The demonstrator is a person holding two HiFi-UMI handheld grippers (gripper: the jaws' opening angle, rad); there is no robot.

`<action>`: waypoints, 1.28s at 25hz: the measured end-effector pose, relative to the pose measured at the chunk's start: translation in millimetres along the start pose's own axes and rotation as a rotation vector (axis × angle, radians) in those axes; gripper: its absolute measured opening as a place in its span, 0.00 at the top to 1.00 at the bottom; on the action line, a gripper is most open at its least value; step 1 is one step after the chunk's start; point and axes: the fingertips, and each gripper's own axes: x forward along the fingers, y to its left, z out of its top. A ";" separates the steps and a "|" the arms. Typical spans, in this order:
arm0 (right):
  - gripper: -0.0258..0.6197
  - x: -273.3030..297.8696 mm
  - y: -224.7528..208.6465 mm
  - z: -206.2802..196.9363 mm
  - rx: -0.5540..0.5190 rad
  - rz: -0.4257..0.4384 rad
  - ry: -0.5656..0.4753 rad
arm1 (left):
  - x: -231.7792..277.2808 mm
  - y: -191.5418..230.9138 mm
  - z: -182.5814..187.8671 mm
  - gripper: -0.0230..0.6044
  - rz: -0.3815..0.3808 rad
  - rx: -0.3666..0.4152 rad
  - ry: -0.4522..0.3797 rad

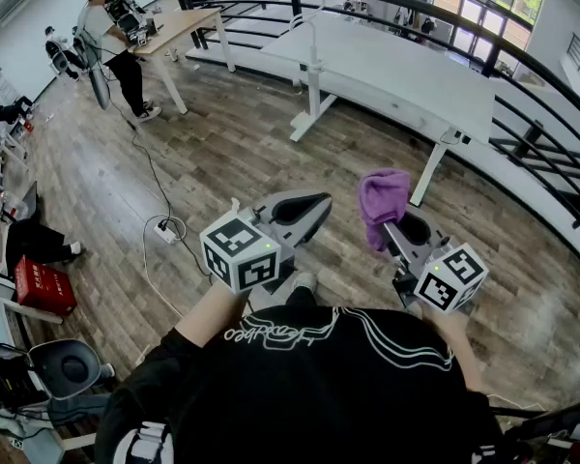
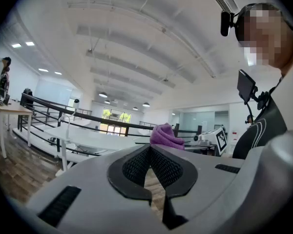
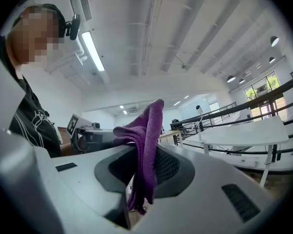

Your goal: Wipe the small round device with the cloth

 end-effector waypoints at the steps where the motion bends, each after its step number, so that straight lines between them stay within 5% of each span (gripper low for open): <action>1: 0.85 -0.8 0.1 0.6 -0.002 0.002 -0.001 | -0.7 -1.1 0.1 0.95 0.005 0.004 -0.001; 8: 0.85 23.5 -5.4 -1.4 0.017 0.029 0.000 | -6.1 21.8 -0.9 0.95 0.039 -0.016 -0.016; 17: 0.85 105.0 -39.1 -19.5 0.060 0.059 0.036 | -1.3 107.5 -12.2 0.95 0.059 -0.064 -0.022; 32: 0.85 380.9 -184.6 -24.8 0.164 -0.046 0.076 | 57.7 416.4 23.3 0.95 -0.028 -0.076 0.054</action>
